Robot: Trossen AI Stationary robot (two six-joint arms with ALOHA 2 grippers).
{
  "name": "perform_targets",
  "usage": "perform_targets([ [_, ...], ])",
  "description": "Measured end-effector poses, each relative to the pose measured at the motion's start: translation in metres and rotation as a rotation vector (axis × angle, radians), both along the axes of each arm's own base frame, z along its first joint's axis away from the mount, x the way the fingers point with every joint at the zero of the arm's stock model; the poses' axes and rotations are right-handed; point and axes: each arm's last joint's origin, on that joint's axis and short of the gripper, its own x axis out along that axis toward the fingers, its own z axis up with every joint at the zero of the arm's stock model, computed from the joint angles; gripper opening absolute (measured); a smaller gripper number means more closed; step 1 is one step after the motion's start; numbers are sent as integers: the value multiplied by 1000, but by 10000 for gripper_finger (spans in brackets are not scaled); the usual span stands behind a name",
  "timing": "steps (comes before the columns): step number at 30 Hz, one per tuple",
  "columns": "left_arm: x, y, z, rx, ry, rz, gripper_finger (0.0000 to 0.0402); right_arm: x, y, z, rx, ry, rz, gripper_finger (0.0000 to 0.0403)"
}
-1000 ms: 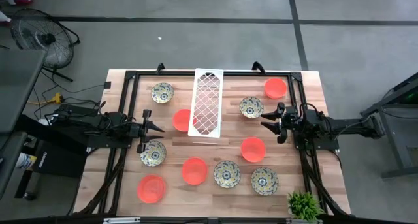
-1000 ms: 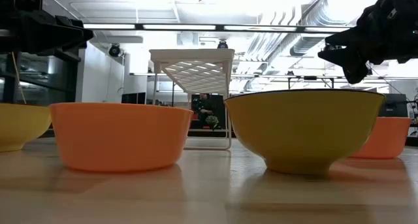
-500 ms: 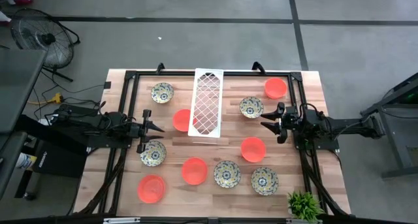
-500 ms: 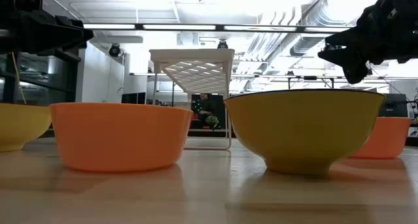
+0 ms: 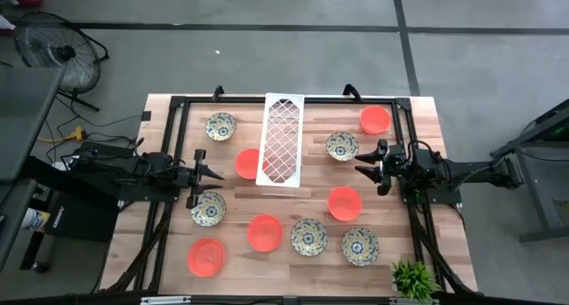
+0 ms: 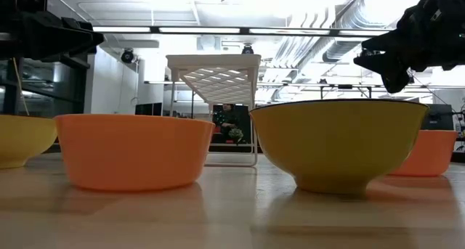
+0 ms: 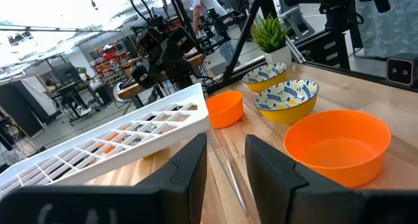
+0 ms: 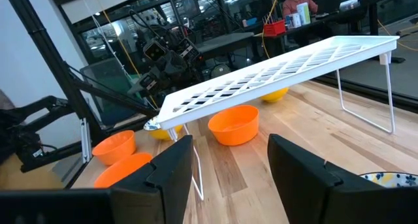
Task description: Pick & Place Mini bowls
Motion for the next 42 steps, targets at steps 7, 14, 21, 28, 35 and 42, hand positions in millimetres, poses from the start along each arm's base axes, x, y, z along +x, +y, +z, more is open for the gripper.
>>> perform_targets([
  [7, 0, 0, 0, 0, 0, 0, 101, 0, 0, 0, 0, 0, 0, 185],
  [14, 0, 0, 0, 0, 0, 0, 101, 0, 0, 0, -1, 0, 1, 185],
  [21, 0, 0, 0, 0, 0, 0, 101, 0, 0, 0, -2, 0, 0, 185],
  [28, 0, 0, 0, 0, 0, 0, 101, 0, 0, 0, -3, 1, 0, 185],
  [35, 0, 0, 0, 0, 0, 0, 101, 0, 0, 0, -2, 1, 0, 185],
  [42, 0, 0, 0, 0, 0, 0, 101, 0, -1, 0, -67, 9, -26, 185],
])
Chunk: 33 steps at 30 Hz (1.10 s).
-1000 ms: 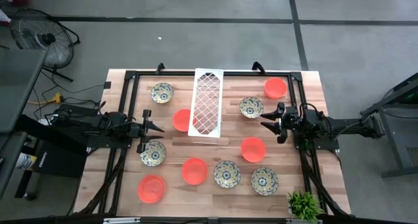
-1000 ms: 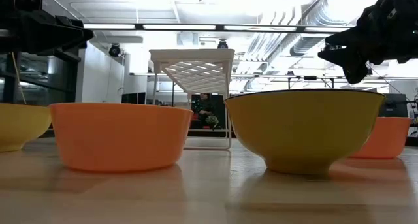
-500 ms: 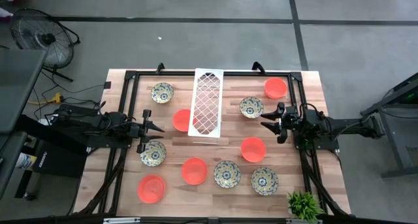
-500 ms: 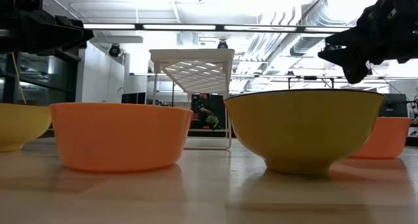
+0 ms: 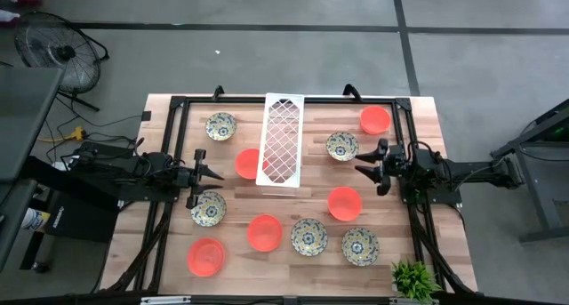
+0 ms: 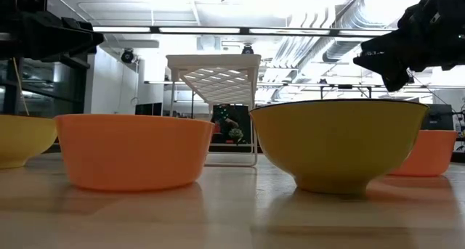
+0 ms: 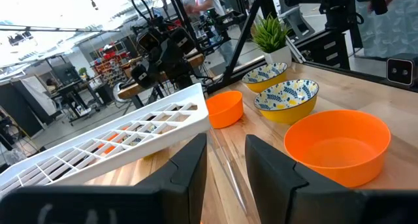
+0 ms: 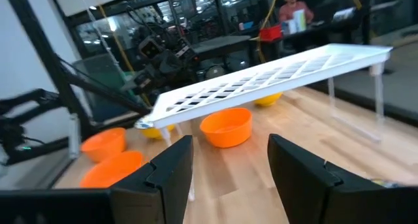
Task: Pick & Place Mini bowls
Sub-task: Put the orange bowl on the shelf
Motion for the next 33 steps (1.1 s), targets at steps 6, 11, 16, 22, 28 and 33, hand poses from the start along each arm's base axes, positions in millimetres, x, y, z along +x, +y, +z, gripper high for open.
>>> perform_targets([
  [6, 0, 0, 0, 0, 0, 0, 101, 0, -1, 0, -1, 0, -32, 185],
  [11, 0, 0, 0, 0, 0, 0, 101, 0, -1, 0, 19, -4, -49, 185],
  [16, 0, 0, 0, 0, 0, 0, 101, 0, -2, 0, 74, -15, -66, 185],
  [22, 0, 0, 0, 0, 0, 0, 101, -1, -4, 0, 150, -34, -137, 185],
  [28, 0, 0, 0, 0, 0, 0, 101, -3, -9, 5, 262, -43, -320, 185],
  [33, 0, 0, 0, 0, 0, 0, 101, -5, -10, 34, 259, 4, -358, 185],
])
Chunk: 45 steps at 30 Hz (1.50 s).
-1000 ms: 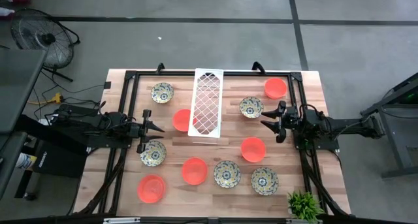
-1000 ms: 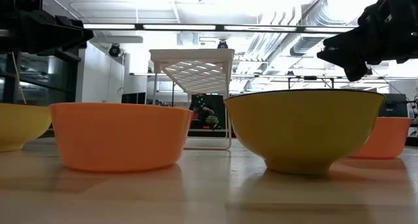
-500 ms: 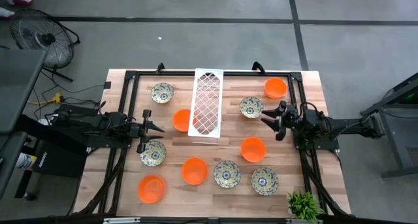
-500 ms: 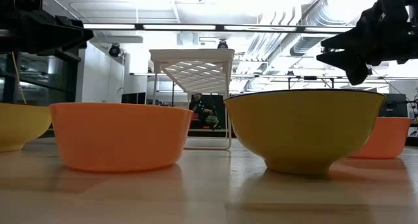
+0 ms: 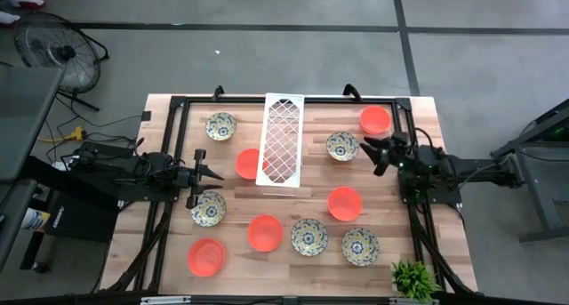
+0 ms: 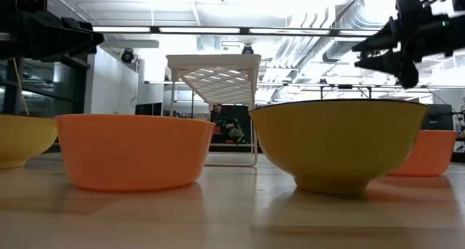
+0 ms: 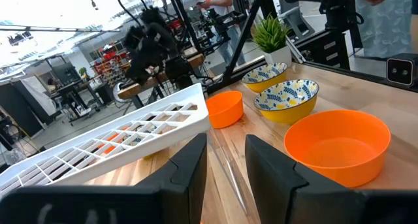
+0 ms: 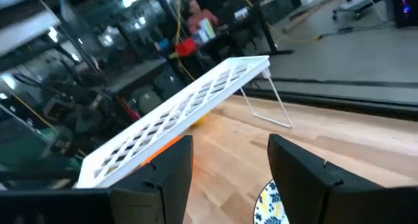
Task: Pick & Place Mini bowls
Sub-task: Put the orange bowl on the shelf
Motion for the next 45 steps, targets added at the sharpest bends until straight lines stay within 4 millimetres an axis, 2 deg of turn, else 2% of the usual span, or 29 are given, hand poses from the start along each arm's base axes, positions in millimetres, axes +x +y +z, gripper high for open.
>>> perform_targets([
  [7, 0, 0, 0, 0, 0, 0, 101, -1, -9, 52, -33, 187, -79, 185],
  [13, 0, 0, 0, 0, 0, 0, 101, 4, -27, 82, 56, 398, -247, 185],
  [19, 0, 0, 0, 0, 0, 0, 101, 20, -52, 98, 181, 614, -321, 185],
  [24, 0, 0, 0, 0, -1, 0, 101, 39, -76, 107, 339, 724, -249, 185],
  [31, 0, 0, 0, 0, 0, 0, 101, 55, -112, 102, 593, 854, -257, 185],
  [39, 0, 0, 0, 0, 0, 0, 101, 65, -148, 76, 779, 968, -283, 185],
  [45, 0, 0, 0, 0, 0, 0, 101, 76, -174, 50, 812, 1019, -264, 185],
])
